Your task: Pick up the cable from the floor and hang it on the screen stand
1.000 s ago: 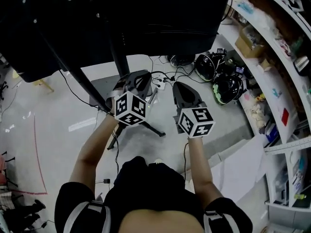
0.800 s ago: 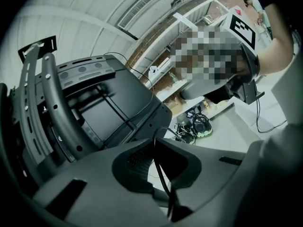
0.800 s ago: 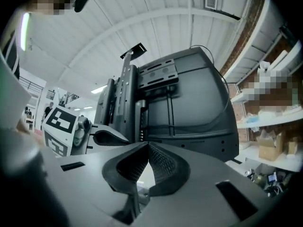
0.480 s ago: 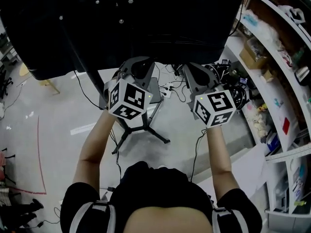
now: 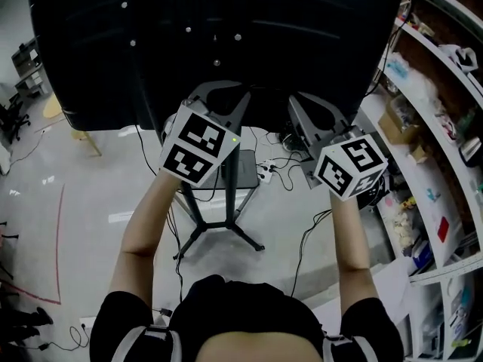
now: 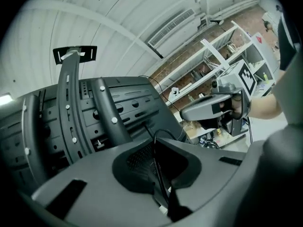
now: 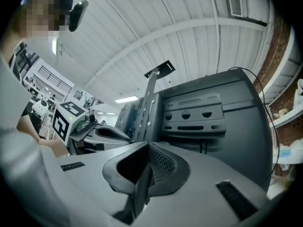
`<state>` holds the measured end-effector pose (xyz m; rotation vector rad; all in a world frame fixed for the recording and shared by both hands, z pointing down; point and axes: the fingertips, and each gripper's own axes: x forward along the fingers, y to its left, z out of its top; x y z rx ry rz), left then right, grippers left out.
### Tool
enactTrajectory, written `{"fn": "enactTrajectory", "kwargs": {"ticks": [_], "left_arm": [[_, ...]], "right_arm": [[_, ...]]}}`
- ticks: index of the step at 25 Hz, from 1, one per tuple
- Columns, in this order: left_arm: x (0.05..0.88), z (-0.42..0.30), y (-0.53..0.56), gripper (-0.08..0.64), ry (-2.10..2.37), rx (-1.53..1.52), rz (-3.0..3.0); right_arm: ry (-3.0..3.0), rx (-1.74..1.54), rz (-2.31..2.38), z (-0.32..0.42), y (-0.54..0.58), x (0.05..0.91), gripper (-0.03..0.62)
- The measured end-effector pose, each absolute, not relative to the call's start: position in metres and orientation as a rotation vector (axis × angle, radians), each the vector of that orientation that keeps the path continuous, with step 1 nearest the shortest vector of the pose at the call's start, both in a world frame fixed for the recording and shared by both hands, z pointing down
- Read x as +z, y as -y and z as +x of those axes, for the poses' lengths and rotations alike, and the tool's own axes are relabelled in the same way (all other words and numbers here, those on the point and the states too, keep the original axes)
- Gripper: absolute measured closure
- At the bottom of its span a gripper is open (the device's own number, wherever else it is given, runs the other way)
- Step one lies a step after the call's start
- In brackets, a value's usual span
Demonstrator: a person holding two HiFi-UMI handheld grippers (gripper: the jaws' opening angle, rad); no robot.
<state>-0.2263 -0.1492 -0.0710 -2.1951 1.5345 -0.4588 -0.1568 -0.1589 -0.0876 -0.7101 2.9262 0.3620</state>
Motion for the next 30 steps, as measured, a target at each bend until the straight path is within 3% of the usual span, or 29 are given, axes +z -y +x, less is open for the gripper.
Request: {"fn": "enactTrajectory", "kwargs": {"ticks": [30], "left_arm": [[-0.308,-0.299,0.189,0.534,-1.621,-0.352,-1.966]], "right_arm": [[-2.813,0.659,-0.426,-0.224,0.192,-0.306,0.569]]}}
